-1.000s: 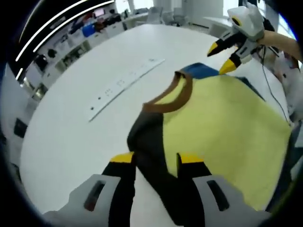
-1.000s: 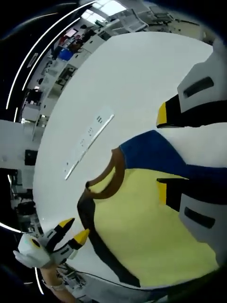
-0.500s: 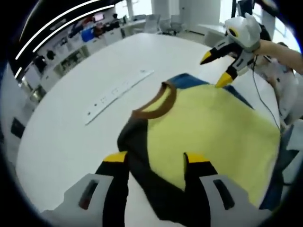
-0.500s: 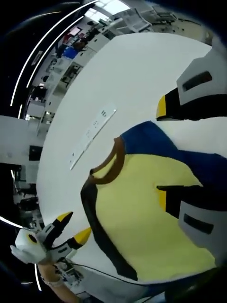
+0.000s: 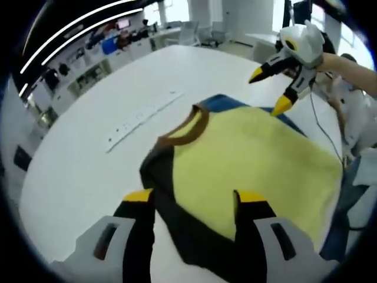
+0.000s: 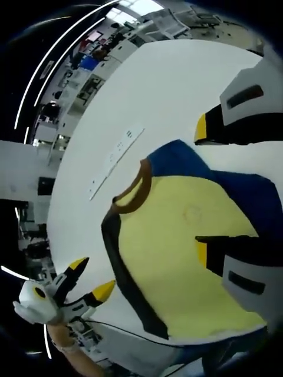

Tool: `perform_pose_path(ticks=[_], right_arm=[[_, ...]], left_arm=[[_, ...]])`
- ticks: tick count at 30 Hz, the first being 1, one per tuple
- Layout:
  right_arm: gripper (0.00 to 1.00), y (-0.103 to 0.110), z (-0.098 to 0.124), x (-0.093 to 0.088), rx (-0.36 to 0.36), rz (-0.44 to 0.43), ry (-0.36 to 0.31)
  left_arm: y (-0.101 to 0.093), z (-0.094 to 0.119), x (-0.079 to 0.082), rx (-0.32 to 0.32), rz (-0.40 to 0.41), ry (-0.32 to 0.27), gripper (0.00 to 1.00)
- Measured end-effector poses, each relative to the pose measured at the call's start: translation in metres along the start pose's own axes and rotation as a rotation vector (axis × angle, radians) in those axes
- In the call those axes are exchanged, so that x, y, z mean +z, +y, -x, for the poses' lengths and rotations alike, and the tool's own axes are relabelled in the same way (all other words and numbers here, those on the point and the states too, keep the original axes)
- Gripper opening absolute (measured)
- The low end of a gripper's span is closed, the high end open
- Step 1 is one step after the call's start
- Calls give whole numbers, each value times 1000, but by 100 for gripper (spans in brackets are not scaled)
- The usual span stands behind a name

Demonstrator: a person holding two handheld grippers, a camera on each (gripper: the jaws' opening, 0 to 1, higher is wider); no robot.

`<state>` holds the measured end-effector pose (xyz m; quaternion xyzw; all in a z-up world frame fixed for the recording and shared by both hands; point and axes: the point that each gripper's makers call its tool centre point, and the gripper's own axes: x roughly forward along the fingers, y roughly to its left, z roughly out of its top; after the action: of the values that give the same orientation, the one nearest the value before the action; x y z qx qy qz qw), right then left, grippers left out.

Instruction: Fold the garment on the visible template until the final outline fits inside the template.

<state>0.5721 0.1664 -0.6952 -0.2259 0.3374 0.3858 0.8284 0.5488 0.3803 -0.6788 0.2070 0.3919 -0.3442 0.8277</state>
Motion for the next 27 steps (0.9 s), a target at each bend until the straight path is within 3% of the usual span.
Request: perform_pose_path(ticks=[9,15,27], right_arm=[[70,10,17,2,5,1,-22],[81,19,27,3,8,-6,-41],[95,29,44,-6,-11,-30,-58]], left_arm=[[-10,14,3,-1,13,-37,59],[-19,24,2,-8,18,-46,62],[-35,39,-1,-17,-3,-63,71]])
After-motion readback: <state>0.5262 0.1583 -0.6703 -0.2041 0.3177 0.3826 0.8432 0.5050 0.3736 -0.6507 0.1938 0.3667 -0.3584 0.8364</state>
